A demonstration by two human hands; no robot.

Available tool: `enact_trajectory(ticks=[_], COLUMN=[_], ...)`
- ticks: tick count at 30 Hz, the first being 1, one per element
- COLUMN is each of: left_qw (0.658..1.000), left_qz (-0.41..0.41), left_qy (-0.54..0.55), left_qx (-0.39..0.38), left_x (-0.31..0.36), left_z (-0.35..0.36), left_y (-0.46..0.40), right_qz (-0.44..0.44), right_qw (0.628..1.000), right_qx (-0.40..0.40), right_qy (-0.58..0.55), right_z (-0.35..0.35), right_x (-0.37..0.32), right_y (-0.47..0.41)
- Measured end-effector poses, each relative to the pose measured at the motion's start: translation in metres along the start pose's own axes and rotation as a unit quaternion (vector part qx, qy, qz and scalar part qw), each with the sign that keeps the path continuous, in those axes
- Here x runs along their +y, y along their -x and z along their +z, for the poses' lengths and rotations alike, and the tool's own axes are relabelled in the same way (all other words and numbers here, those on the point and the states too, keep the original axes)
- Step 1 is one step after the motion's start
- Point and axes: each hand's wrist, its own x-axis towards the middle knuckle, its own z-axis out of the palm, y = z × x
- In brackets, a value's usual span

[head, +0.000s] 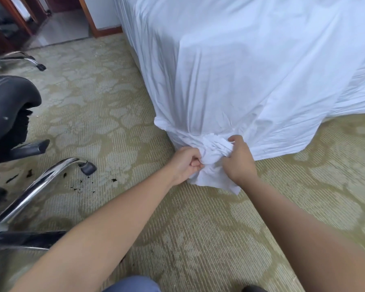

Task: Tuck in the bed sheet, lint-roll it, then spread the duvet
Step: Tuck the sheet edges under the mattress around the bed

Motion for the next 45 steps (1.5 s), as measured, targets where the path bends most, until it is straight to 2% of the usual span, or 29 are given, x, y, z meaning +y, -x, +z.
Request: enact_trajectory(ticks=[2, 5, 7, 14, 20, 24, 26, 28, 30, 32, 35, 37, 39, 43, 45], left_qw=[0.999, 0.998, 0.998, 0.997, 0.994, 0.996, 0.994, 0.983, 0.963, 0.954, 0.963, 0.964, 0.962, 0.954, 0.947], left_qz=[0.036, 0.060, 0.060, 0.027, 0.017, -0.004, -0.006, 0.030, 0.081, 0.094, 0.061, 0.055, 0.045, 0.054, 0.070], left_qy=[-0.004, 0.004, 0.012, 0.013, 0.079, -0.003, -0.097, -0.175, -0.184, -0.144, -0.099, -0.090, -0.100, -0.110, -0.112], left_qx=[-0.018, -0.022, -0.027, -0.064, -0.078, -0.086, -0.055, 0.048, 0.180, 0.244, 0.242, 0.244, 0.250, 0.272, 0.291], left_x=[0.009, 0.011, 0.007, 0.016, 0.020, 0.025, 0.027, 0.027, 0.025, 0.024, 0.025, 0.026, 0.025, 0.025, 0.027], left_z=[0.015, 0.027, 0.028, 0.027, 0.032, 0.022, 0.014, 0.006, -0.004, -0.011, -0.015, -0.012, -0.010, -0.007, -0.008], left_y=[0.007, 0.007, 0.007, 0.010, 0.012, 0.015, 0.019, 0.016, 0.009, 0.004, -0.003, -0.006, -0.009, -0.017, -0.021], right_qz=[-0.080, -0.213, -0.251, -0.157, -0.111, -0.058, -0.021, 0.034, 0.063, 0.053, -0.061, -0.129, -0.149, -0.109, -0.102], right_qw=[0.997, 0.976, 0.965, 0.967, 0.944, 0.938, 0.960, 0.979, 0.983, 0.984, 0.986, 0.973, 0.962, 0.952, 0.947], right_qx=[-0.004, 0.028, 0.024, 0.018, 0.178, 0.227, 0.199, 0.158, 0.166, 0.171, 0.133, 0.102, 0.066, -0.048, -0.040], right_qy=[-0.020, 0.024, 0.070, 0.202, 0.254, 0.254, 0.198, 0.120, 0.039, -0.012, 0.076, 0.161, 0.218, 0.281, 0.303], right_z=[-0.001, 0.000, 0.004, -0.002, 0.014, 0.004, -0.001, 0.001, 0.003, 0.004, 0.002, 0.002, 0.005, 0.014, 0.018], right_x=[0.003, 0.003, 0.006, 0.019, 0.004, -0.014, -0.016, -0.018, -0.025, -0.026, -0.008, 0.004, 0.011, 0.008, 0.006], right_y=[0.006, 0.015, 0.017, 0.006, 0.002, -0.005, -0.007, -0.011, -0.011, -0.010, -0.008, -0.008, -0.009, -0.015, -0.017])
